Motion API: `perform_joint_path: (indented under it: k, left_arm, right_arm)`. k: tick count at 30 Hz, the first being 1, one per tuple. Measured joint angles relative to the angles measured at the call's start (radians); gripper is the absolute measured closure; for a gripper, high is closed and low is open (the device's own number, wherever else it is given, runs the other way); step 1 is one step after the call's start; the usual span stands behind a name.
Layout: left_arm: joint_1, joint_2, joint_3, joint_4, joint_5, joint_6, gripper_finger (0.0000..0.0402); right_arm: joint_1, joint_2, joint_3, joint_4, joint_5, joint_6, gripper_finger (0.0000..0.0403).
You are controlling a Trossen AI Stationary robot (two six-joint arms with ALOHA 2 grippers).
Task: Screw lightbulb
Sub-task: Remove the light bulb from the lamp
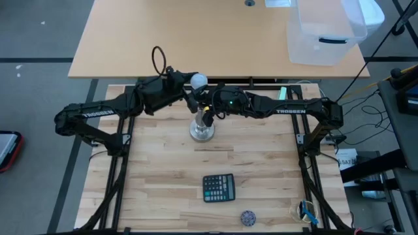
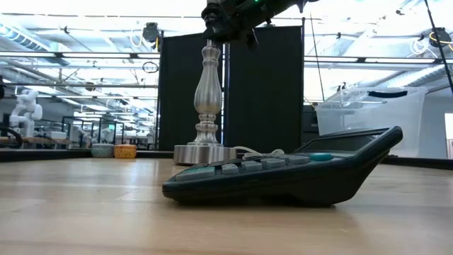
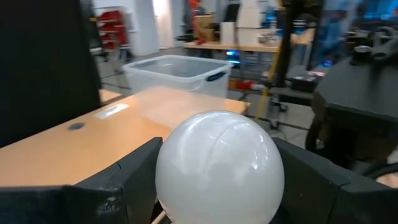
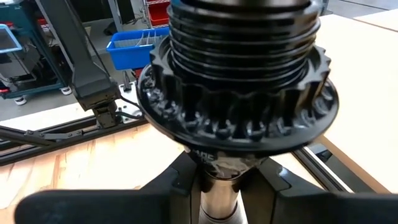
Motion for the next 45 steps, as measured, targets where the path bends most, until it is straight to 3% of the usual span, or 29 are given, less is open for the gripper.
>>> perform_joint_path:
  k: [8, 17, 26, 40, 45]
  left_arm:
    - [-0.094, 0.056, 0.003, 0.052, -0.300, -0.077, 0.0131]
    - [-0.178, 0.132, 0.002, 0.200, -0.577, -0.036, 0.0131]
    - [-0.188, 0.126, 0.000, 0.246, -0.591, 0.031, 0.0128]
    - [-0.205, 0.098, -0.001, 0.239, -0.486, -0.034, 0.0056]
    - [-0.228, 0.061, 0.007, 0.245, -0.553, 0.038, 0.0054]
  right_arm:
    - [0.000, 0.000, 0.000, 0.000, 0.005, -0.002, 0.0331]
    - [-0.001, 0.000, 0.000, -0.002, 0.010, -0.011, 0.0332]
    - [-0.001, -0.001, -0.001, -0.001, 0.015, -0.007, 0.0332]
    - [0.000, 0.000, -0.001, 0.001, 0.011, -0.008, 0.0332]
    - [0.000, 0.000, 0.000, 0.000, 0.011, -0.008, 0.0332]
